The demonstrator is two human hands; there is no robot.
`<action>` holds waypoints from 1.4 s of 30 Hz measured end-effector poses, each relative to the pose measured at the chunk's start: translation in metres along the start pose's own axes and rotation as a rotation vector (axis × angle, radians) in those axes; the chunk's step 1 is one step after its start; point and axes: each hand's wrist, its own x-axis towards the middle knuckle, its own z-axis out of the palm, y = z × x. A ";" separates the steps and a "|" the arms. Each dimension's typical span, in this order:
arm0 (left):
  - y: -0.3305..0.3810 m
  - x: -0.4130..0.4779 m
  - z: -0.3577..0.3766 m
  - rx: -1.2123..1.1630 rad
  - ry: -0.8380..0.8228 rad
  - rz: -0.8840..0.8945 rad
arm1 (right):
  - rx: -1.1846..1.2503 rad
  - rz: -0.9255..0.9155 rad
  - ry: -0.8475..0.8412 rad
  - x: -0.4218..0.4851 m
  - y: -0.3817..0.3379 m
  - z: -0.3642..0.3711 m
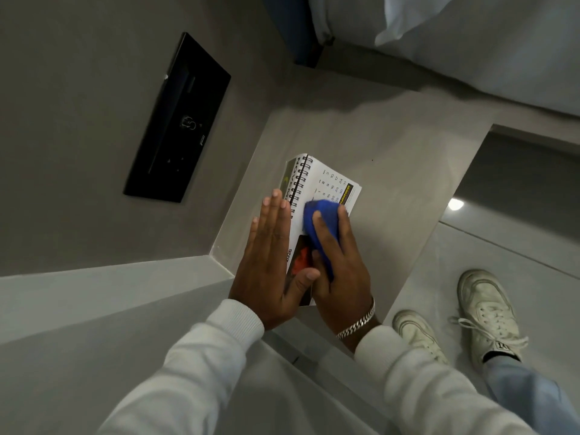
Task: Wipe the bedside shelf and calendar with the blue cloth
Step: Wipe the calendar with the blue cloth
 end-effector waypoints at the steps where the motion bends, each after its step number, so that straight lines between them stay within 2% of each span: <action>1: 0.000 0.000 0.000 0.000 0.004 0.005 | 0.000 -0.004 -0.029 -0.008 0.000 0.000; 6: -0.004 0.000 0.003 -0.009 0.022 0.030 | 0.011 -0.038 -0.027 -0.004 -0.006 0.002; 13: -0.005 0.001 0.004 -0.001 0.013 -0.003 | 0.001 0.047 0.049 0.037 -0.001 -0.003; 19: -0.005 -0.001 0.004 -0.004 0.022 0.017 | 0.032 -0.042 -0.066 -0.028 0.002 0.015; 21: -0.006 -0.001 0.005 -0.002 0.021 0.012 | 0.082 -0.046 -0.053 -0.034 0.003 0.020; 30: -0.003 0.000 0.003 0.010 0.007 0.015 | 0.055 0.032 0.065 0.045 0.003 0.003; 38: -0.002 -0.001 0.002 -0.017 -0.004 0.019 | 0.086 -0.052 -0.025 -0.036 0.008 0.026; 42: -0.002 0.000 0.001 -0.009 -0.009 0.046 | 0.053 -0.048 0.038 -0.007 0.006 0.026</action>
